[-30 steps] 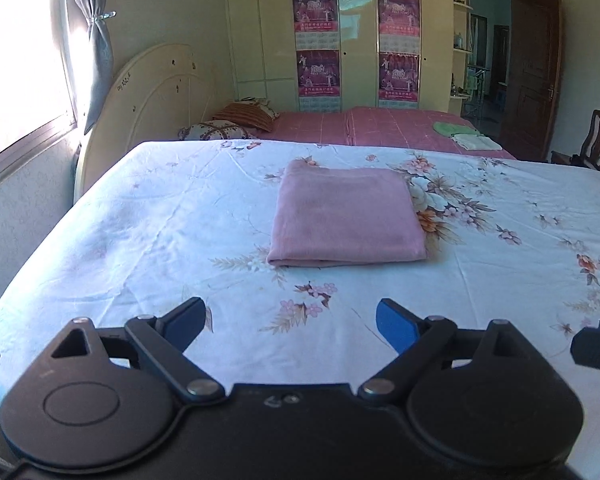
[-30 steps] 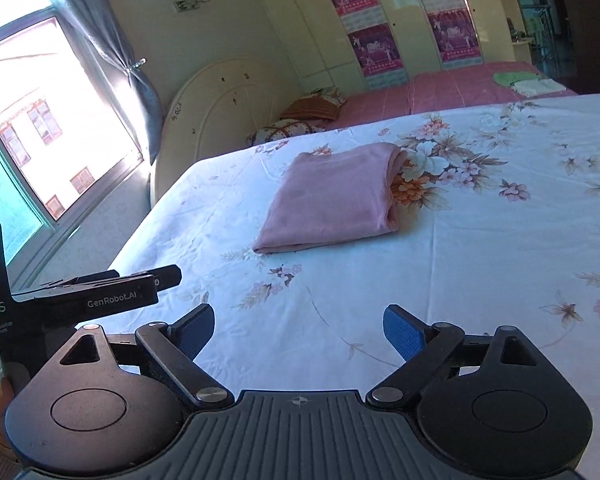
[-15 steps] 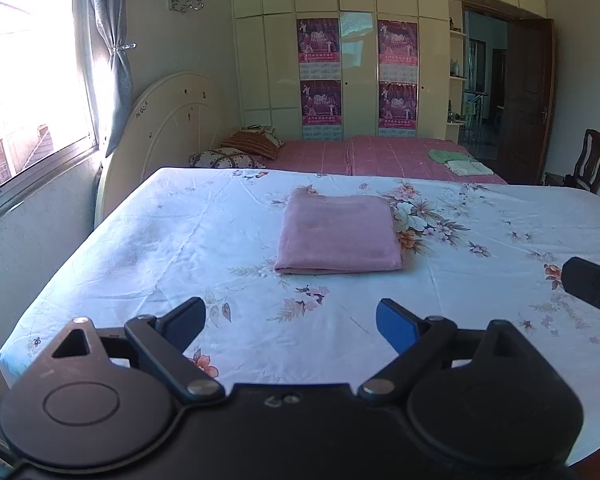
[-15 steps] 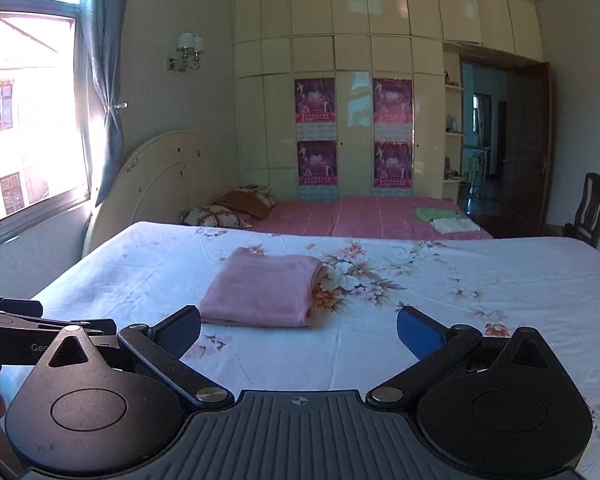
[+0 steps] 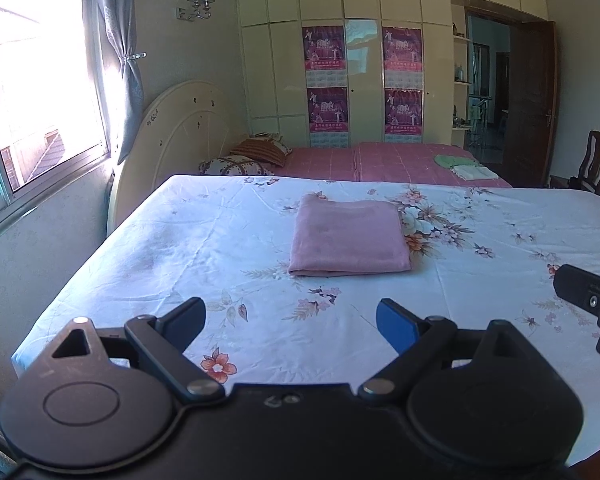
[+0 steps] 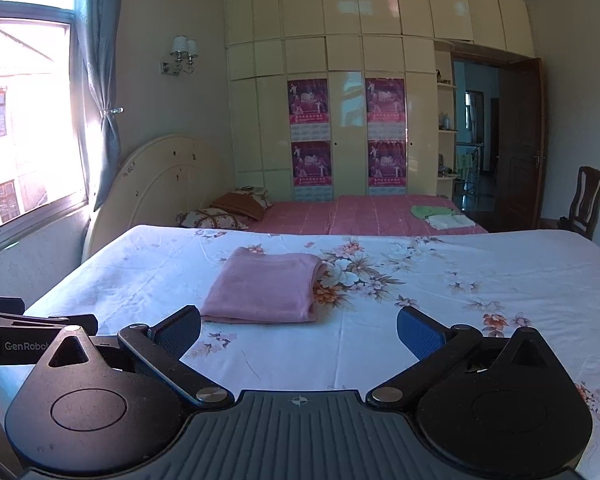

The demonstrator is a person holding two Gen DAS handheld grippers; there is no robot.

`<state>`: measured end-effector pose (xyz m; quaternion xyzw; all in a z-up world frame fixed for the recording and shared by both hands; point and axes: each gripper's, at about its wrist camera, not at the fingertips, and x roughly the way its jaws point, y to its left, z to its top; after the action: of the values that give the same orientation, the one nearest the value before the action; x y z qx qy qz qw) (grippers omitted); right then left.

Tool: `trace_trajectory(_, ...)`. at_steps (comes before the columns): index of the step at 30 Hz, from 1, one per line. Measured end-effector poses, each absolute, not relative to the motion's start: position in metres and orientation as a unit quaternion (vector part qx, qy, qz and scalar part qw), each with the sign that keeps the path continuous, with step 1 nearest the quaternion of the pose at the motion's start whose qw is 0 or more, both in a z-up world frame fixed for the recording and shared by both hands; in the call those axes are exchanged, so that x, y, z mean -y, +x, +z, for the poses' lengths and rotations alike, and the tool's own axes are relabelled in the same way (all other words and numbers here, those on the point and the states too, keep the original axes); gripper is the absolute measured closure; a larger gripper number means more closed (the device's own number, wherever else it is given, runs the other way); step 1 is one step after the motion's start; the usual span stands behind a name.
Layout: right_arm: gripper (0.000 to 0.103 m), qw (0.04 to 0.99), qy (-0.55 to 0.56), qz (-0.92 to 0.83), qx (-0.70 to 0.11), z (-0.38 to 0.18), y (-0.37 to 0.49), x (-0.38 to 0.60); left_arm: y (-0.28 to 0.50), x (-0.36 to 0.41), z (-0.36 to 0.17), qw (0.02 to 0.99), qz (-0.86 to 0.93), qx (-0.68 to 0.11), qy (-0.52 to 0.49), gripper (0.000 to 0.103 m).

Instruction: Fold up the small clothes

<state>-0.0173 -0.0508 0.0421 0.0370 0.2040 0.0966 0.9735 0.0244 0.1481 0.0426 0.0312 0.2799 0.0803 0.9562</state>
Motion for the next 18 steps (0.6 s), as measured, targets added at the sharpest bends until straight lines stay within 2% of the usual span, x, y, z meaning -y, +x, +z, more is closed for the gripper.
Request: trace_trajectory(18,0.000,0.972,0.037,0.102,-0.208,0.0390,-0.0143,0.0501,0.0227,-0.1500,0.0438,0.957,0.087,-0.276,0.030,0.011)
